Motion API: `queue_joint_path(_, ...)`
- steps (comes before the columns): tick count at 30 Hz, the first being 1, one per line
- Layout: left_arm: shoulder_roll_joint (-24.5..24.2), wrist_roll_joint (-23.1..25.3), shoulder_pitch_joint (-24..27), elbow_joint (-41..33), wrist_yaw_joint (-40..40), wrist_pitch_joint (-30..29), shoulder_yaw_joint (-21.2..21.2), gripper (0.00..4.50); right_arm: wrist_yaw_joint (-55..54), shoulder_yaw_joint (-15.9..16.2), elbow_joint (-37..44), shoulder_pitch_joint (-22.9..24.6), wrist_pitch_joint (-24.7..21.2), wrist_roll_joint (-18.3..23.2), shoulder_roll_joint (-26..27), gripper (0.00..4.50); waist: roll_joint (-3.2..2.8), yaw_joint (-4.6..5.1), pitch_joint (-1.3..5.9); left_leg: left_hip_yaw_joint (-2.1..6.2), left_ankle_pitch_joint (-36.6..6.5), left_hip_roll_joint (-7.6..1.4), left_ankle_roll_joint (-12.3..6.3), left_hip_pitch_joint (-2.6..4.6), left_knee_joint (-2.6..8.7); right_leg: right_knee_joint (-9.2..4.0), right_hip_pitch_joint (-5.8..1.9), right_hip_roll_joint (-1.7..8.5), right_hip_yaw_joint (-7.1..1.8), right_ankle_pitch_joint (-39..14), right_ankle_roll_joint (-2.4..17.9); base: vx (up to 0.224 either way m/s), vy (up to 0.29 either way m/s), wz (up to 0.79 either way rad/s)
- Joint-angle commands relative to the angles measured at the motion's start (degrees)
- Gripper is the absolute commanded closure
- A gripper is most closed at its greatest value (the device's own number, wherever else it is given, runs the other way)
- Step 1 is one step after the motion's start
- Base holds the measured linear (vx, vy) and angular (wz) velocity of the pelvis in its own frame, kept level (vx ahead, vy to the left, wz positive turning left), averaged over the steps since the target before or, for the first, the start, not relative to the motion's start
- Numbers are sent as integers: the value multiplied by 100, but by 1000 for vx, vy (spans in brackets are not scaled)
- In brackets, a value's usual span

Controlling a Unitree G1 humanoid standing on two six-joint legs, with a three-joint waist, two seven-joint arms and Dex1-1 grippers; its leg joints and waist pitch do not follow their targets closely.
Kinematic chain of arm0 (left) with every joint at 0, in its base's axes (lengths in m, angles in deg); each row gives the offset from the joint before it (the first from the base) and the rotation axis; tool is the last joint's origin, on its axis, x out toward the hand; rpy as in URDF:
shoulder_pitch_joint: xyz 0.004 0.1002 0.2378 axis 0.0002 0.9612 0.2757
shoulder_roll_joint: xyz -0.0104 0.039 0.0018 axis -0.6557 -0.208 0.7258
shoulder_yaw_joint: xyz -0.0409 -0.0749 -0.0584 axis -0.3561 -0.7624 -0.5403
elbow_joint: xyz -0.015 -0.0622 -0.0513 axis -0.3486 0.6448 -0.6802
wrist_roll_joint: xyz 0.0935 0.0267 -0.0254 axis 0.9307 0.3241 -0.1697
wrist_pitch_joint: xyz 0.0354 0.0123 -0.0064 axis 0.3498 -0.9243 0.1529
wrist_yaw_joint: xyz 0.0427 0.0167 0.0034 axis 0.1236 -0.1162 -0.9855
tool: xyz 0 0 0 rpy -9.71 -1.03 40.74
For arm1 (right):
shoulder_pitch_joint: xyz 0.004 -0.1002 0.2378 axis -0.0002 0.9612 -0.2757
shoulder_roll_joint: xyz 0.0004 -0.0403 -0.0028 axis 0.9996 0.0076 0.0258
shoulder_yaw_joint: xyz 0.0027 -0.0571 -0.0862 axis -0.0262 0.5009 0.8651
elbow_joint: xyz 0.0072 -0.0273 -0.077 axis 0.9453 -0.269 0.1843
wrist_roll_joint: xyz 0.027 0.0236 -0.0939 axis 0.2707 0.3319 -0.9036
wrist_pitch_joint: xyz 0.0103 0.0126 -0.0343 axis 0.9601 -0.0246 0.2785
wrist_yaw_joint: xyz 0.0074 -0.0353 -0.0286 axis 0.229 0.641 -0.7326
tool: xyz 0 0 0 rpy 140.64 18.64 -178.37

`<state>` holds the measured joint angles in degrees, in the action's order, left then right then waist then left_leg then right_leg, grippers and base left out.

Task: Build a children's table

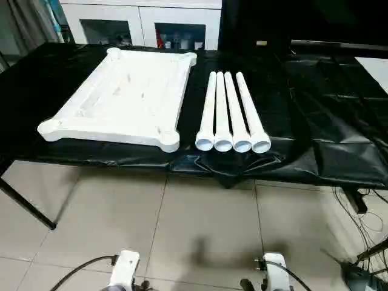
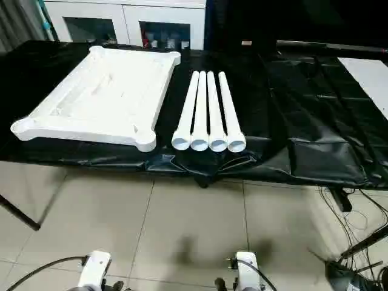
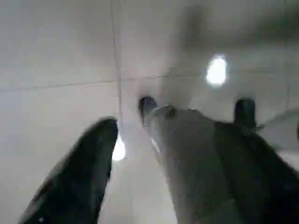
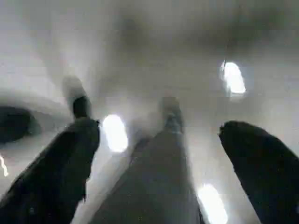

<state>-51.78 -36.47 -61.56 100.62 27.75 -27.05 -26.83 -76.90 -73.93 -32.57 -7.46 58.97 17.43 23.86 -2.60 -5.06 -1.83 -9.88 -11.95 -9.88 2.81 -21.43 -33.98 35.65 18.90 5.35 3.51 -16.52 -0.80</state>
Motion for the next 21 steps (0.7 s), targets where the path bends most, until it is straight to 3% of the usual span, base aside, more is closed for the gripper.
queue_joint_path(1,199,-184,43,203,-311,-225,-165,81,98,-46,-242,219,-84,-128,-415,0,78,1,148,112,-1213,-436,-256,132,469,-501,-40,487,-276,78,1531,0,0,0)
queue_joint_path(2,310,-190,75,155,-424,-76,-165,81,214,-61,-227,315,-13,-120,-548,0,138,6,133,98,-984,-419,-404,60,464,-509,-97,497,-267,101,1453,0,0,0)
queue_joint_path(3,354,-201,86,132,-475,-5,-175,81,263,-69,-220,351,23,-115,-600,0,147,2,140,95,-828,-403,-486,30,448,-503,-119,485,-257,196,1369,0,0,0)
queue_joint_path(4,360,-302,85,109,-448,30,-271,81,280,-69,-212,350,66,-114,-604,0,146,-7,214,106,-409,-392,-686,11,392,-429,-131,492,-248,711,1306,0,0,0)
queue_joint_path(5,363,-383,91,80,-417,98,-346,81,294,-76,-202,348,109,-107,-607,0,151,7,217,91,-226,-372,-870,2,363,-413,-100,473,-229,1086,1308,0,0,0)
queue_joint_path(6,352,-377,94,62,-417,118,-340,81,319,-91,-189,347,155,-91,-611,0,156,29,232,104,-133,-365,-978,-32,356,-386,-118,476,-209,1257,1283,0,0,0)
queue_joint_path(7,354,-393,104,52,-396,130,-351,81,352,-91,-176,347,210,-90,-617,0,170,48,239,106,-136,-378,-1008,-21,352,-392,-104,468,-204,1295,1287,0,0,0)
queue_joint_path(8,355,-363,127,47,-443,160,-328,81,339,-80,-166,347,273,-107,-629,0,224,92,225,102,-273,-414,-1020,-3,369,-406,-73,459,-196,1251,1360,0,0,0)
queue_joint_path(10,370,-310,125,117,-543,221,-355,81,296,-52,-217,310,436,-162,-658,0,223,109,215,109,-424,-442,-1003,8,386,-402,-65,468,-193,1106,1442,0,0,0)
queue_joint_path(11,410,-280,139,153,-530,316,-371,81,161,-51,-216,268,729,-207,-714,0,372,127,197,95,-578,-461,-970,18,409,-436,-63,465,-195,794,1479,0,0,0)
queue_joint_path(12,442,-264,150,176,-509,380,-384,81,69,-53,-214,240,936,-235,-754,0,336,107,212,110,-513,-467,-942,15,406,-401,-72,480,-200,794,1495,0,0,0)
queue_joint_path(13,470,-242,175,176,-508,459,-375,81,-25,-39,-205,223,1082,-280,-798,0,386,123,174,85,-565,-472,-922,35,417,-444,-36,459,-204,692,1486,0,0,0)
queue_joint_path(14,509,-301,229,143,-457,546,-422,81,-68,-56,-176,213,1182,-286,-852,0,367,94,190,90,-574,-469,-881,43,417,-434,-56,479,-207,620,1467,0,0,0)
queue_joint_path(15,543,-368,275,118,-437,620,-481,81,-21,-75,-150,211,1277,-279,-895,0,480,109,175,70,-613,-468,-903,42,414,-455,-51,467,-210,563,1431,0,0,0)
queue_joint_path(16,565,-431,346,78,-447,749,-543,81,157,-131,-79,211,1472,-212,-923,0,455,78,173,69,-654,-467,-900,43,411,-460,-49,482,-214,502,1397,0,0,0)
queue_joint_path(17,564,-449,478,-9,-458,1009,-565,81,338,-156,54,231,1734,-170,-971,0,495,48,175,74,-691,-469,-913,27,406,-455,-65,506,-220,440,1330,0,0,0)
queue_joint_path(18,563,-447,497,-23,-460,1049,-562,81,368,-159,74,235,1770,-164,-977,0,483,37,179,77,-689,-478,-907,36,415,-464,-55,497,-224,458,1293,0,0,0)
queue_joint_path(19,552,-421,661,-146,-472,1390,-535,81,614,-187,234,273,2067,-115,-1031,0,559,28,174,74,-668,-477,-947,24,409,-452,-58,484,-222,540,1239,0,0,0)
queue_joint_path(20,552,-421,661,-146,-472,1390,-535,81,614,-187,234,273,2067,-115,-1031,0,545,26,169,84,-693,-493,-934,33,428,-447,-50,476,-221,562,1196,0,0,0)
queue_joint_path(21,399,-335,996,-635,-170,1897,-397,81,1090,-285,616,447,2323,77,-1104,0,586,17,175,81,-699,-494,-950,43,420,-454,-46,469,-219,578,1194,0,0,0)
